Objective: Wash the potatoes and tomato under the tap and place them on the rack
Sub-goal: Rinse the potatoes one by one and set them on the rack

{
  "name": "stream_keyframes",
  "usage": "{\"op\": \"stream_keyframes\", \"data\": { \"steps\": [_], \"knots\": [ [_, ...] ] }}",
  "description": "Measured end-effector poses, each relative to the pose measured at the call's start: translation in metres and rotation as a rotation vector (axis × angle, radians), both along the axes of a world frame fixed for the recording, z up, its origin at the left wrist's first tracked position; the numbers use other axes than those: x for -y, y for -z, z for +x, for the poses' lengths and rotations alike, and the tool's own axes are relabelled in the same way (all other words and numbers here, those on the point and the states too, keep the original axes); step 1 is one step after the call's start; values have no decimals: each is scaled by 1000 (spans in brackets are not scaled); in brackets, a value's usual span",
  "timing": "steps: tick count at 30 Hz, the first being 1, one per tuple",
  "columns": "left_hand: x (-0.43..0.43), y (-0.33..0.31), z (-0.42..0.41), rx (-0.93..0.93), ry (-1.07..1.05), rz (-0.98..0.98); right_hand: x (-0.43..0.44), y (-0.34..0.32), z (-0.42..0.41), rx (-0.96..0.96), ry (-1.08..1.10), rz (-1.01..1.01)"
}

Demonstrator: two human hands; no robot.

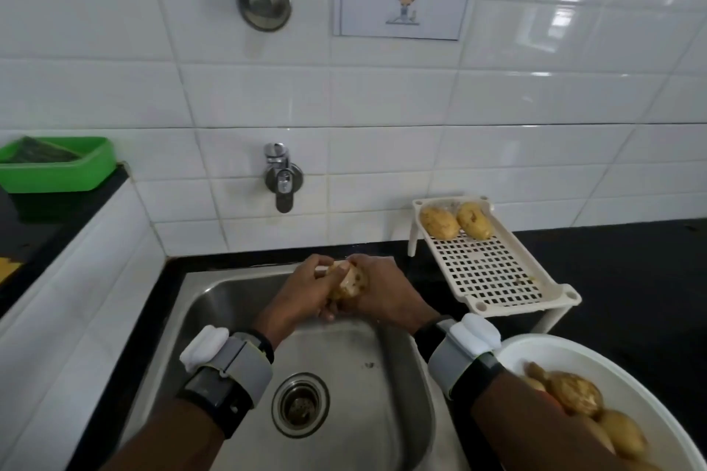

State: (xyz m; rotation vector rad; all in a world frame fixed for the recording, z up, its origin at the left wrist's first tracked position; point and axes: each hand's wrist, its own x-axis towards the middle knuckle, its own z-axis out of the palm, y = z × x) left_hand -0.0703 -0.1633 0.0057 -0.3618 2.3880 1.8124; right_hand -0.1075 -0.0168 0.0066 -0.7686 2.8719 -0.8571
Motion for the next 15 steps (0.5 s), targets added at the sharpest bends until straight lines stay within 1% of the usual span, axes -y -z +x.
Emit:
{"op": "stream_keyframes", "data": {
  "steps": [4, 7, 9, 11, 15],
  "knots": [
    [-39, -18, -30, -121, -6, 108, -45, -20, -13, -38, 169, -160],
    [-67, -28, -49, -174, 10, 147, -77, -32, -34, -77, 282, -195],
    [-86, -31, -59, -190, 29, 134, -104, -36, -49, -89, 323, -181],
    [-100, -31, -63, -194, 50, 120, -127, -36, -62, -93, 361, -127],
    [-120, -25, -64, -184, 76, 100, -157, -25, -76, -31, 362, -15]
  ]
}}
